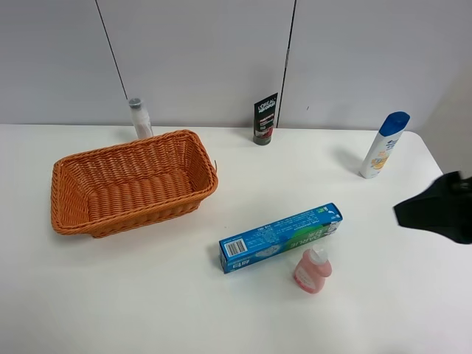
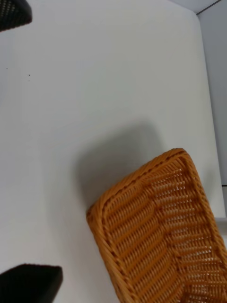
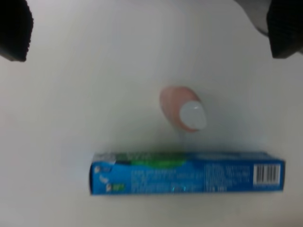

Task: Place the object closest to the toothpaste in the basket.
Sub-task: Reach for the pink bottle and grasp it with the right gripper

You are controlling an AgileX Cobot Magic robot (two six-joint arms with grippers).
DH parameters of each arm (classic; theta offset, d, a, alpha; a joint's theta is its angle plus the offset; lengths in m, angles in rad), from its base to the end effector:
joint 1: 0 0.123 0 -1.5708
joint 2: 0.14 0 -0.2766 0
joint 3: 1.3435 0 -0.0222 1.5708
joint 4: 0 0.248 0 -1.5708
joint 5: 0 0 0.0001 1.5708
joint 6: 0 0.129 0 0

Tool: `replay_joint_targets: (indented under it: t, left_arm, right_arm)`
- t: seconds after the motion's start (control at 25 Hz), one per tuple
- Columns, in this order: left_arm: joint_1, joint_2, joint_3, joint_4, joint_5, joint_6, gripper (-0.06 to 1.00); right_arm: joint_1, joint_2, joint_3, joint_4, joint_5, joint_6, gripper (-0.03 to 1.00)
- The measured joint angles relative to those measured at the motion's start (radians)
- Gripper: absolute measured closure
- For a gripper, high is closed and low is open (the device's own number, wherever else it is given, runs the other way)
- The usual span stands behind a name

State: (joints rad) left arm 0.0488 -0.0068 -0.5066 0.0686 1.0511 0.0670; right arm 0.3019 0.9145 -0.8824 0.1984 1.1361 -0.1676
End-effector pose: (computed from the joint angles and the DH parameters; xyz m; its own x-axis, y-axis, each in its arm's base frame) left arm 0.0334 0.0093 0.2622 -0.4420 0.0793 -0.8935 -0.0579 0.9915 0.1166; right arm 0.1558 0.0727 0.2878 -0.8051 -0.3363 -0.4886 -0.4424 0.8892 0.1169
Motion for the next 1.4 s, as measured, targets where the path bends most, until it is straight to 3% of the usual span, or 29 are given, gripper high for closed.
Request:
replay_joint_targets:
  t: [0.36, 0.56, 0.88, 1.2, 1.4]
  left_arm:
    - [0.000, 0.000, 0.000, 0.000, 0.000, 0.000, -0.05]
    - [0.000, 0.000, 0.000, 0.000, 0.000, 0.000, -0.05]
    - [0.000, 0.000, 0.000, 0.000, -0.001, 0.000, -0.05]
    - [0.000, 0.000, 0.000, 0.000, -0.001, 0.000, -0.05]
    - [0.000, 0.000, 0.000, 0.000, -0.001, 0.000, -0.05]
  right_arm:
    - [0.227, 0.458, 0.000, -0.046, -0.164, -0.006, -0.03]
    - [0.297, 0.622, 0.000, -0.057, -0.208, -0.007, -0.03]
    - [0.320, 0.743, 0.000, -0.081, -0.263, -0.007, -0.02]
    - [0.331, 0.809, 0.000, -0.080, -0.288, -0.004, 0.05]
    - [0.331, 0.820, 0.000, -0.080, -0.291, -0.002, 0.23]
